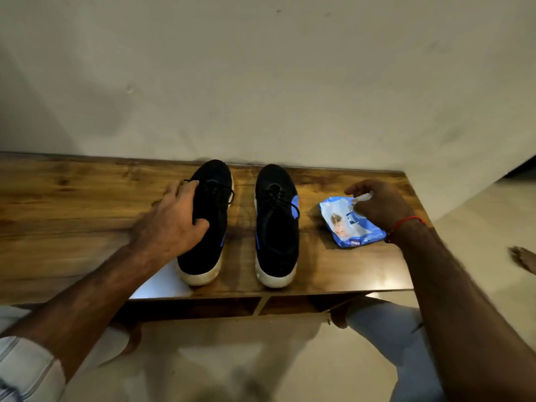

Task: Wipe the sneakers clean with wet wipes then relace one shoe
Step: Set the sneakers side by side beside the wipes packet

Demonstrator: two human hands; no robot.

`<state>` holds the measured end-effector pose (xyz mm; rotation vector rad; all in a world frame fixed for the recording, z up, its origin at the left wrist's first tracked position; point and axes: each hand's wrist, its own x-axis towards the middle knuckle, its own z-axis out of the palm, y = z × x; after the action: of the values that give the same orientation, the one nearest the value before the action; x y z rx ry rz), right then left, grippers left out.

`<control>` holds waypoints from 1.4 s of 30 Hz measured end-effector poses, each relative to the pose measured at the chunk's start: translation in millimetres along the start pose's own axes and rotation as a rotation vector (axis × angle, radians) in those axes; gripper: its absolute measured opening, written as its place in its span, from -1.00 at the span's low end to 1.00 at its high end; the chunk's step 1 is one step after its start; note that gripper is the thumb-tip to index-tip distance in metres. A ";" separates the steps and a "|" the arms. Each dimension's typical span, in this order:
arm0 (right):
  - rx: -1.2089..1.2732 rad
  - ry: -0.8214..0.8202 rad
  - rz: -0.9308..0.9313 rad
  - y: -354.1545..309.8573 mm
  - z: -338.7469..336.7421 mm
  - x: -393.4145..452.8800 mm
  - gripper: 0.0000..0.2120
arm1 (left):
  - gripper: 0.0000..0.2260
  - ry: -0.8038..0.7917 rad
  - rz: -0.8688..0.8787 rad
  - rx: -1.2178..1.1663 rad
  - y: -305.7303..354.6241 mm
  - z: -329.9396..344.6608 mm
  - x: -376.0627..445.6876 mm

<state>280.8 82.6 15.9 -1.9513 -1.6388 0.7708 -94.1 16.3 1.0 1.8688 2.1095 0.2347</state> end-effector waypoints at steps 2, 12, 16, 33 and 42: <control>0.033 0.050 0.056 13.9 -3.5 4.2 -0.71 | -0.33 0.023 0.033 0.030 6.1 -1.3 -2.0; -0.136 0.155 0.185 75.9 13.3 30.3 -0.58 | -0.44 0.024 0.110 0.059 11.8 9.3 1.3; -0.243 0.224 0.183 80.0 16.5 38.0 -0.65 | -0.44 -0.001 0.088 0.017 9.6 10.6 3.0; -0.778 0.087 0.234 62.5 25.3 19.9 -0.73 | -0.44 -0.043 0.140 -0.106 -5.2 15.4 4.5; -0.610 0.183 -0.003 4.6 9.5 6.5 -0.59 | -0.33 -0.020 0.068 -0.164 -1.9 6.5 -2.7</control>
<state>278.4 88.3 5.1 -2.3283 -1.9059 0.0705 -93.4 12.7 -5.4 1.8402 1.9521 0.3906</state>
